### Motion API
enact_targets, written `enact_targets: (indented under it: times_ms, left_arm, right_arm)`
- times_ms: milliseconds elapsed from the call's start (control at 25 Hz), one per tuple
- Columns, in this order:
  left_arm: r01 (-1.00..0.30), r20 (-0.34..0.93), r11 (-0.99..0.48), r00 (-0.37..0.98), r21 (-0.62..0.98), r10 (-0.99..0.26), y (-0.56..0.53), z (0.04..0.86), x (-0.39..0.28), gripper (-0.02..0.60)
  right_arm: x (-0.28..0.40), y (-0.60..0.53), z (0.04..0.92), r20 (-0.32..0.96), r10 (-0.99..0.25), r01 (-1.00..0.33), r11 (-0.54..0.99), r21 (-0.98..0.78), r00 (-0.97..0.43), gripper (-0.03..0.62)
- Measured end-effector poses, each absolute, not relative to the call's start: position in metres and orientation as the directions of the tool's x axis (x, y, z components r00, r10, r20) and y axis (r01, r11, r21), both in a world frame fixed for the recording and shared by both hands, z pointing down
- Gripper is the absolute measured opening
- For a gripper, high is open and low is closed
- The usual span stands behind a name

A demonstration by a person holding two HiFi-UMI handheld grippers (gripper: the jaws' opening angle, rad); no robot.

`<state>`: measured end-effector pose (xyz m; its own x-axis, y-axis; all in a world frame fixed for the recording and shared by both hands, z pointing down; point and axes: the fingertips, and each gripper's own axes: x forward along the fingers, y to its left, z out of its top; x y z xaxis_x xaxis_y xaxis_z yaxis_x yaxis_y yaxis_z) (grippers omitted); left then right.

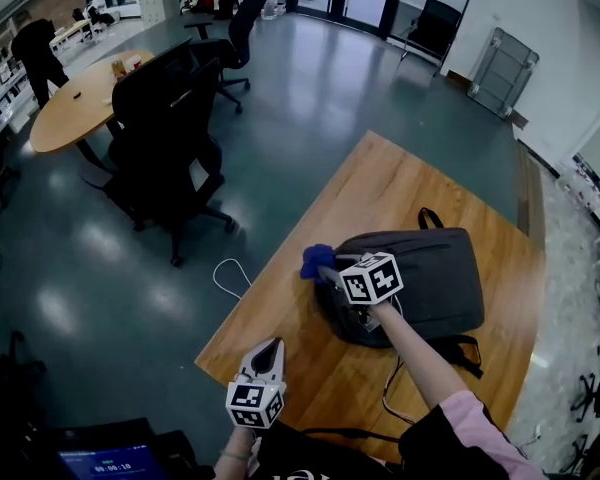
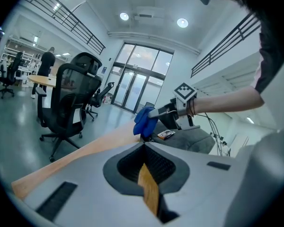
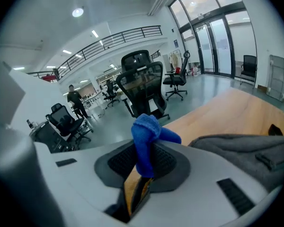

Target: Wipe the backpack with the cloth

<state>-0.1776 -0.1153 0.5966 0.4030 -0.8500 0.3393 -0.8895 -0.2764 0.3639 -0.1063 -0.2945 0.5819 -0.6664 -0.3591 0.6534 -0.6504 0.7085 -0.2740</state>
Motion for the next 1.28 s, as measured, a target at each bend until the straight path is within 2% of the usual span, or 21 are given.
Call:
enact_targets:
  times_ms: [320, 600, 960, 1080, 1280]
  left_arm:
    - [-0.889, 0.327, -0.297, 0.413, 0.350, -0.850, -0.108, 0.598, -0.156, 0.000]
    - [-0.879, 0.331, -0.330, 0.442, 0.344, -0.834, -0.104, 0.595, -0.151, 0.000]
    - [-0.863, 0.327, -0.364, 0.477, 0.350, -0.816, -0.099, 0.591, -0.136, 0.000]
    - [-0.852, 0.323, -0.387, 0.498, 0.352, -0.805, -0.100, 0.590, -0.129, 0.000]
    - [-0.845, 0.320, -0.400, 0.512, 0.355, -0.797, -0.098, 0.587, -0.121, 0.000]
  right_arm:
    - [-0.085, -0.209, 0.599, 0.645, -0.327, -0.623, 0.722, -0.301, -0.690, 0.066]
    - [-0.073, -0.143, 0.606, 0.614, -0.322, -0.634, 0.666, -0.395, -0.721, 0.066]
    - [-0.023, -0.086, 0.626, 0.704, -0.291, -0.679, 0.638, -0.362, -0.648, 0.066]
    - [-0.019, -0.095, 0.603, 0.687, -0.317, -0.677, 0.650, -0.345, -0.654, 0.066]
    - [-0.030, -0.146, 0.528, 0.588, -0.380, -0.626, 0.723, -0.294, -0.715, 0.066]
